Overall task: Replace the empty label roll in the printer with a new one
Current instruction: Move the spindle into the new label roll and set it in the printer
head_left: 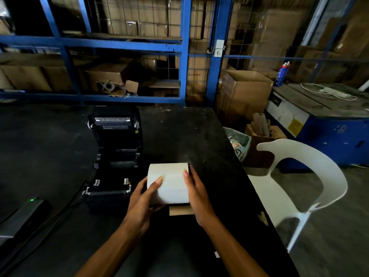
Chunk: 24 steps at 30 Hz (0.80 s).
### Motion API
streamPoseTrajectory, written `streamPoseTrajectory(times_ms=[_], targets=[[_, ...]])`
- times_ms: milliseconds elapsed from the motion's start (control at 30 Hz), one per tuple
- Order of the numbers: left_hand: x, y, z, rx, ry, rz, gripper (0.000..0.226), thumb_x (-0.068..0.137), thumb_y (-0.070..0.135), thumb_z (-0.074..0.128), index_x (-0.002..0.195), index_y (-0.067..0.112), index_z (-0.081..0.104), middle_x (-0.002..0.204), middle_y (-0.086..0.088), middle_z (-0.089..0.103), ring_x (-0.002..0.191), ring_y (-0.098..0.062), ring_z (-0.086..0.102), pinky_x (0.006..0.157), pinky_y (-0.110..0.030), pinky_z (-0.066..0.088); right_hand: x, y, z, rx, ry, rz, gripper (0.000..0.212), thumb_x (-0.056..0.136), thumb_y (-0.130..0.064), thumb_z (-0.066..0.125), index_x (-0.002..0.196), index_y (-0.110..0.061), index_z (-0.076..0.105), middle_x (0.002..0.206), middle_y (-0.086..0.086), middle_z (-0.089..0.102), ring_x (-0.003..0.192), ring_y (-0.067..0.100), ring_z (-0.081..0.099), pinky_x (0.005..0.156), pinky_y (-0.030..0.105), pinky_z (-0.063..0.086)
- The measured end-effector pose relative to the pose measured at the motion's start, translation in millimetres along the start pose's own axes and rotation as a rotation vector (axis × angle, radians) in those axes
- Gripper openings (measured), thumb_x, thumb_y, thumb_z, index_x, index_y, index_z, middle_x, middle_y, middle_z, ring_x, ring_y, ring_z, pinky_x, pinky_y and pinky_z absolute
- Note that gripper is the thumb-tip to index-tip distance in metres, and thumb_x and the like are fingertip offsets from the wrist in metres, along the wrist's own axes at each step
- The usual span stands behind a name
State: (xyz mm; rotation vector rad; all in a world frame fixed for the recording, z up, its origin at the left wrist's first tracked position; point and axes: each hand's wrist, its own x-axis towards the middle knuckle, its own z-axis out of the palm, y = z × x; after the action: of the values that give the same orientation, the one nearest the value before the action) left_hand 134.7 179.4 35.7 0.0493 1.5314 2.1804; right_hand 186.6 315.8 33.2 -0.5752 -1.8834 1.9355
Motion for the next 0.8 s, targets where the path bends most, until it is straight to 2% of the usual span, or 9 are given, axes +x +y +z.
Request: streamPoseTrajectory(times_ms=[100, 167, 233, 300, 367, 500, 600, 700, 800], targets=[[4, -4, 10, 0.041, 0.003, 0.001, 0.063, 0.053, 0.05, 0.079, 0.111, 0.032, 0.064, 0.102, 0.006, 0.075, 0.1, -0.02, 0.069, 0.069, -0.037, 0.058, 3, 4, -11, 0.065, -0.045, 0.005, 0.044, 0.09, -0.041, 0.057, 0.133, -0.034, 0.049, 0.112, -0.022, 0.062, 0.094, -0.012, 0.062, 0.075, 0.008, 0.05], [9, -7, 20, 0.055, 0.014, -0.009, 0.064, 0.052, 0.05, 0.08, 0.112, 0.032, 0.063, 0.099, 0.007, 0.075, 0.096, -0.017, 0.07, 0.071, -0.038, 0.059, 7, 7, -21, 0.165, -0.089, 0.072, 0.063, 0.078, -0.051, 0.063, 0.135, -0.032, 0.048, 0.12, -0.008, 0.066, 0.106, 0.006, 0.065, 0.093, 0.032, 0.053], [12, -9, 29, 0.064, 0.016, -0.002, 0.064, 0.054, 0.048, 0.079, 0.113, 0.03, 0.062, 0.096, 0.006, 0.076, 0.09, -0.014, 0.072, 0.066, -0.036, 0.059, 12, 10, -31, 0.237, -0.12, 0.123, 0.065, 0.07, -0.054, 0.066, 0.13, -0.033, 0.053, 0.121, 0.001, 0.068, 0.109, 0.018, 0.065, 0.097, 0.047, 0.051], [16, -13, 37, 0.082, 0.019, 0.004, 0.062, 0.057, 0.046, 0.079, 0.113, 0.028, 0.061, 0.093, 0.006, 0.077, 0.082, -0.009, 0.073, 0.062, -0.033, 0.059, 17, 14, -38, 0.234, -0.098, 0.13, 0.047, 0.073, -0.044, 0.071, 0.119, -0.034, 0.061, 0.114, 0.002, 0.071, 0.105, 0.023, 0.067, 0.094, 0.048, 0.052], [20, -18, 44, 0.118, 0.014, 0.004, 0.057, 0.062, 0.044, 0.079, 0.114, 0.027, 0.06, 0.093, 0.003, 0.076, 0.08, -0.009, 0.072, 0.061, -0.032, 0.059, 20, 17, -42, 0.281, -0.041, 0.143, 0.046, 0.07, -0.038, 0.075, 0.114, -0.029, 0.065, 0.112, 0.005, 0.072, 0.104, 0.026, 0.067, 0.091, 0.046, 0.054], [43, -17, 52, 0.329, -0.073, -0.083, 0.055, 0.077, 0.055, 0.066, 0.126, 0.034, 0.053, 0.117, -0.002, 0.066, 0.102, -0.02, 0.065, 0.068, -0.036, 0.059, 29, 18, -57, 0.42, 0.061, 0.218, 0.036, 0.078, -0.027, 0.07, 0.113, -0.017, 0.065, 0.112, 0.013, 0.071, 0.104, 0.032, 0.067, 0.088, 0.048, 0.054], [62, -11, 47, 0.363, -0.151, -0.215, 0.036, 0.086, 0.064, 0.046, 0.106, 0.039, 0.062, 0.112, -0.005, 0.068, 0.103, -0.023, 0.065, 0.075, -0.035, 0.054, 37, 18, -74, 0.491, 0.101, 0.338, 0.035, 0.088, -0.029, 0.061, 0.121, -0.017, 0.06, 0.117, 0.013, 0.068, 0.107, 0.032, 0.064, 0.085, 0.05, 0.053], [80, -30, 31, 0.784, -0.107, -0.005, 0.013, 0.09, 0.034, 0.061, 0.092, 0.026, 0.071, 0.099, -0.009, 0.072, 0.093, -0.022, 0.067, 0.077, -0.027, 0.051, 41, 20, -92, 0.514, 0.139, 0.4, 0.041, 0.089, -0.034, 0.058, 0.127, -0.018, 0.057, 0.12, 0.012, 0.066, 0.111, 0.032, 0.061, 0.091, 0.053, 0.049], [93, -56, 18, 1.211, -0.159, 0.065, 0.021, 0.084, 0.023, 0.069, 0.101, 0.012, 0.074, 0.104, -0.009, 0.074, 0.099, -0.019, 0.068, 0.085, -0.021, 0.049, 41, 22, -106, 0.51, 0.174, 0.398, 0.041, 0.089, -0.035, 0.058, 0.127, -0.02, 0.055, 0.119, 0.01, 0.066, 0.111, 0.031, 0.06, 0.086, 0.05, 0.051]])
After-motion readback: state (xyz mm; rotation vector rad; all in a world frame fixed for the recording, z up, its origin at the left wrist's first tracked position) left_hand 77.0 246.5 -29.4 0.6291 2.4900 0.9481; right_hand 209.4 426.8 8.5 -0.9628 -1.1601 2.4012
